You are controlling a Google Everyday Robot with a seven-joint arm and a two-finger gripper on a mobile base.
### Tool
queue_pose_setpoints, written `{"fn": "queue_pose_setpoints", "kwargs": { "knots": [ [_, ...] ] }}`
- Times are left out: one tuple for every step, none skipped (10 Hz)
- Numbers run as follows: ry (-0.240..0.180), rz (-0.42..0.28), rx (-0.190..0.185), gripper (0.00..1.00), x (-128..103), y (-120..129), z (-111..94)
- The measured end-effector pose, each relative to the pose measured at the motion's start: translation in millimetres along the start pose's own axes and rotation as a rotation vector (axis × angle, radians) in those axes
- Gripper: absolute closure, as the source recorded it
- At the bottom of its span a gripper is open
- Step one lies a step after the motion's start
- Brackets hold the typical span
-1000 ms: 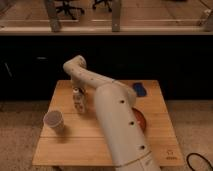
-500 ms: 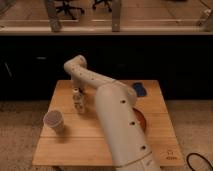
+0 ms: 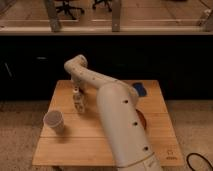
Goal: Place the pepper on the white sponge
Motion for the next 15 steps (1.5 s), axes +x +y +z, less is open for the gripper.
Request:
{"fn": "queue_pose_setpoints", "kwargs": {
  "knots": [
    [0.005,0.000,0.005,1.00,0.5,0.1,-2.1],
    [0.014,-0.002,0.015,1.00,1.0,-0.9,-6.0],
    [0.021,-0.002,0.021,1.00,1.8,-1.0,-8.9],
    [0.033,0.000,0.030,1.00,3.4,-1.1,-13.9],
    [0.046,0.007,0.040,1.00,5.8,0.0,-19.0],
    [0.068,0.027,0.057,1.00,11.3,4.6,-30.0],
    [0.081,0.041,0.067,1.00,14.6,8.5,-36.6],
    [0.097,0.059,0.080,1.00,18.4,14.5,-43.6],
    [0.113,0.079,0.092,1.00,21.6,20.0,-50.4],
    [0.125,0.095,0.101,1.00,24.0,24.5,-55.5],
    [0.134,0.107,0.106,1.00,25.7,27.5,-58.8],
    [0.146,0.126,0.112,1.00,28.0,32.9,-62.4],
    [0.154,0.141,0.115,1.00,29.6,37.0,-64.7],
    [0.162,0.153,0.117,1.00,31.4,41.7,-66.8],
    [0.172,0.170,0.119,1.00,33.5,47.2,-69.5]
  ]
}}
